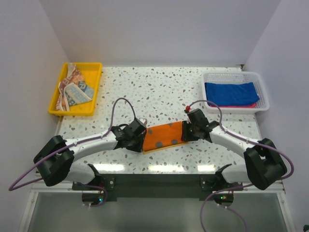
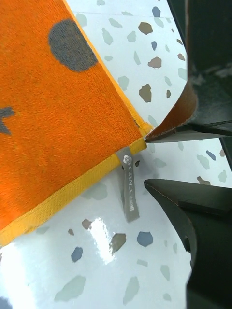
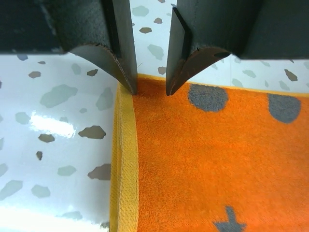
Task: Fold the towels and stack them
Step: Fold the towel
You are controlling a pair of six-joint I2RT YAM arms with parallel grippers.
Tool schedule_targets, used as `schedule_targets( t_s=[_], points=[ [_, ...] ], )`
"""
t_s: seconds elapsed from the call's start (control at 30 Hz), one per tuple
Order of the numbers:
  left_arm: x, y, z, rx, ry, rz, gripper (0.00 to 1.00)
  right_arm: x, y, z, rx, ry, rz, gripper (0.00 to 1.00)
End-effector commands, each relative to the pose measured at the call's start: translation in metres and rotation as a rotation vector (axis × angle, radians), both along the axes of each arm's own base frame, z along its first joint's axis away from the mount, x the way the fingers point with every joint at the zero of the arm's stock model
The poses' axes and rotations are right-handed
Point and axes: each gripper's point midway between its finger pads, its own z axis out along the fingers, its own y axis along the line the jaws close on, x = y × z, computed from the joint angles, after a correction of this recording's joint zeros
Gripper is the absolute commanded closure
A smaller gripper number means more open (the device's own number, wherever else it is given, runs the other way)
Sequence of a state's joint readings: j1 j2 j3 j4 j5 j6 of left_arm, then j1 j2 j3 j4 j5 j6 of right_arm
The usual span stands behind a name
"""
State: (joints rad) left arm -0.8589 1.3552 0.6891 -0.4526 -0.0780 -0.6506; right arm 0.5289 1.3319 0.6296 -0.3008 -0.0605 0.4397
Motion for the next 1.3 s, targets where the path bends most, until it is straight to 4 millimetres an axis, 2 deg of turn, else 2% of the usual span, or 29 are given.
schedule_targets(
  t_s=[0.0, 0.03, 0.1, 0.13, 0.2, 0.3, 0.43, 0.53, 0.63, 0.8, 0.9, 0.93, 0.97, 1.0, 1.03, 1.07, 1.1, 1.13, 1.17, 1.2, 1.23, 1.27],
  points=[
    [0.022, -0.005, 0.038, -0.001, -0.092, 0.031, 0.59, 0.025, 0.002, 0.041, -0.014, -0.104, 0.008, 0.66],
    [0.032, -0.005, 0.048, 0.006, -0.128, 0.053, 0.58, 0.030, 0.004, 0.044, -0.019, -0.111, 0.017, 0.69],
    [0.043, -0.008, 0.057, -0.004, -0.152, 0.065, 0.57, 0.045, 0.012, 0.057, -0.007, -0.144, 0.024, 0.72],
    [0.054, -0.010, 0.059, -0.018, -0.163, 0.077, 0.57, 0.050, 0.013, 0.052, -0.027, -0.134, 0.030, 0.72],
    [0.065, -0.012, 0.059, -0.027, -0.172, 0.085, 0.57, 0.064, 0.016, 0.057, -0.038, -0.159, 0.025, 0.72],
    [0.073, -0.019, 0.044, -0.017, -0.155, 0.083, 0.60, 0.078, 0.018, 0.049, -0.066, -0.161, 0.017, 0.72],
    [0.073, -0.016, 0.006, 0.021, -0.095, 0.092, 0.62, 0.084, 0.018, 0.027, -0.094, -0.133, 0.017, 0.71],
    [0.078, -0.003, -0.013, 0.053, -0.058, 0.119, 0.62, 0.082, 0.017, 0.013, -0.111, -0.100, 0.022, 0.69],
    [0.089, 0.013, -0.022, 0.075, -0.053, 0.145, 0.62, 0.078, 0.022, 0.006, -0.085, -0.071, 0.026, 0.69],
    [0.126, 0.042, -0.022, 0.131, -0.074, 0.188, 0.62, 0.071, 0.046, 0.007, 0.004, -0.037, -0.007, 0.69],
    [0.147, 0.044, -0.010, 0.157, -0.109, 0.167, 0.60, 0.076, 0.054, 0.013, 0.037, -0.046, -0.041, 0.67],
    [0.153, 0.043, 0.001, 0.158, -0.131, 0.150, 0.59, 0.077, 0.053, 0.019, 0.038, -0.058, -0.051, 0.67],
    [0.153, 0.040, 0.008, 0.147, -0.139, 0.133, 0.57, 0.081, 0.054, 0.029, 0.045, -0.078, -0.052, 0.65],
    [0.155, 0.037, 0.023, 0.123, -0.170, 0.121, 0.56, 0.080, 0.052, 0.034, 0.040, -0.084, -0.049, 0.64],
    [0.154, 0.035, 0.031, 0.118, -0.189, 0.096, 0.55, 0.085, 0.053, 0.054, 0.055, -0.127, -0.047, 0.61],
    [0.152, 0.034, 0.039, 0.120, -0.209, 0.092, 0.53, 0.086, 0.053, 0.062, 0.056, -0.140, -0.038, 0.59],
    [0.150, 0.029, 0.057, 0.107, -0.252, 0.076, 0.52, 0.089, 0.047, 0.068, 0.037, -0.158, -0.041, 0.54],
    [0.146, 0.028, 0.064, 0.119, -0.272, 0.062, 0.52, 0.087, 0.040, 0.079, 0.029, -0.166, -0.048, 0.51],
    [0.143, 0.023, 0.071, 0.115, -0.291, 0.046, 0.51, 0.087, 0.034, 0.082, 0.020, -0.169, -0.057, 0.45],
    [0.134, 0.009, 0.084, 0.094, -0.327, 0.003, 0.51, 0.091, 0.022, 0.086, 0.016, -0.174, -0.084, 0.41],
    [0.130, 0.002, 0.089, 0.090, -0.343, -0.021, 0.50, 0.086, 0.011, 0.081, 0.011, -0.151, -0.099, 0.37],
    [0.124, -0.007, 0.092, 0.081, -0.352, -0.046, 0.50, 0.085, 0.002, 0.086, 0.021, -0.157, -0.117, 0.30]
  ],
)
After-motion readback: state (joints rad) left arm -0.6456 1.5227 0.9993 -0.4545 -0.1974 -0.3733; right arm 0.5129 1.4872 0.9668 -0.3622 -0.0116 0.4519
